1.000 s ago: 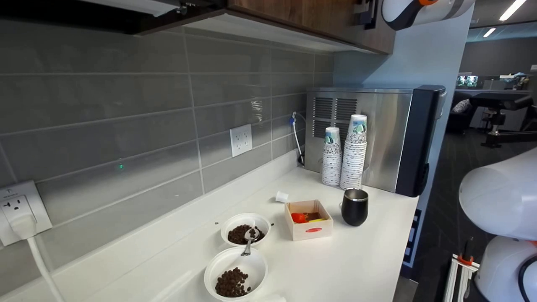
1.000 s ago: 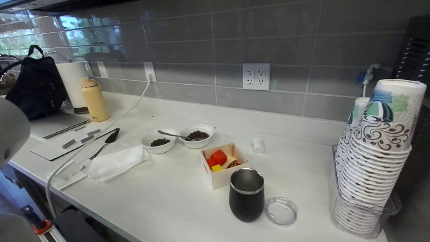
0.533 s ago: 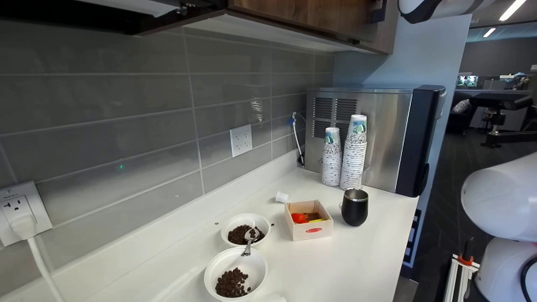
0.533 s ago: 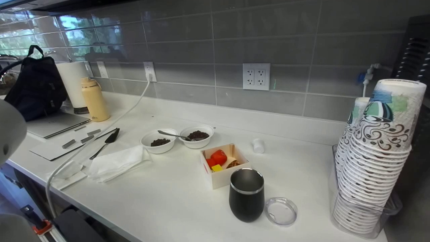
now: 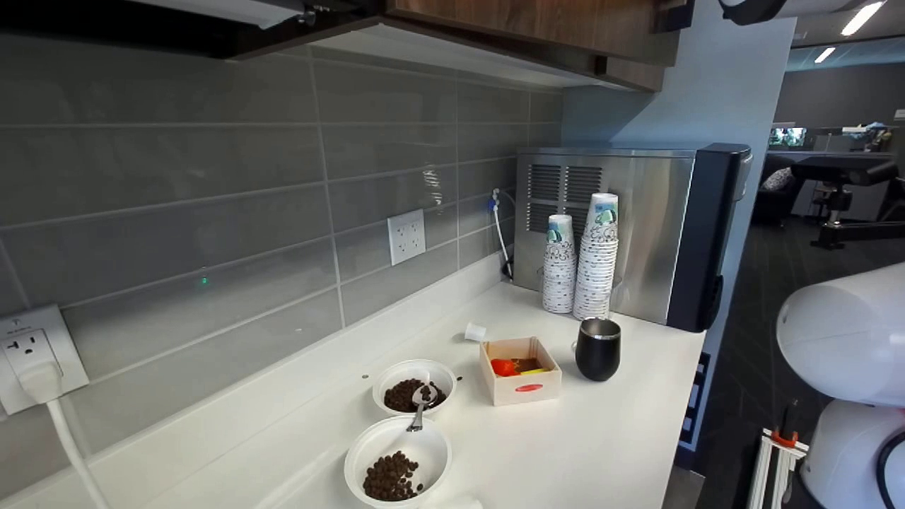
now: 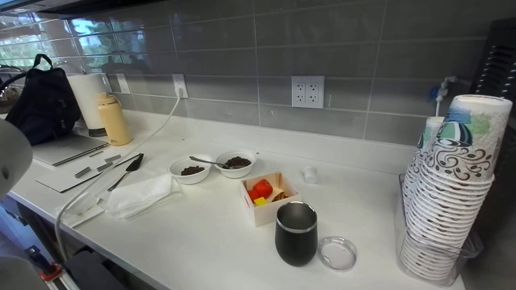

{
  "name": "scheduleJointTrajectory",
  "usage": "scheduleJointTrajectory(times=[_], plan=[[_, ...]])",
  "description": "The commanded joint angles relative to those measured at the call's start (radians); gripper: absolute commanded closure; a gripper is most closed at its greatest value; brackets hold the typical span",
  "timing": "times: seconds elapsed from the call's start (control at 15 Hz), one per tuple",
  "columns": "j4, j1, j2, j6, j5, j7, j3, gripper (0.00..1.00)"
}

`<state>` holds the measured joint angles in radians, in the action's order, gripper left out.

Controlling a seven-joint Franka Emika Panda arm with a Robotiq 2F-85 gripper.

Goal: Open the left door of the cabinet above the black thermos then close it.

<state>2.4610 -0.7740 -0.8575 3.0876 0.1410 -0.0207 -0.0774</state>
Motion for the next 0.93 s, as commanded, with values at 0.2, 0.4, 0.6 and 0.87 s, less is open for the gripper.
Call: scheduleJointTrajectory(times=[0.2, 0.4, 0.6, 0.87], plan=[[0.052, -0.052, -0.08, -0.044, 0.029, -0.052, -0.072, 0.0], [0.057, -0.055, -0.096, -0.055, 0.033, -0.067, -0.095, 0.0], [0.061, -0.058, -0.111, -0.061, 0.037, -0.076, -0.113, 0.0], [0.07, -0.066, -0.135, -0.072, 0.049, -0.089, -0.13, 0.0]])
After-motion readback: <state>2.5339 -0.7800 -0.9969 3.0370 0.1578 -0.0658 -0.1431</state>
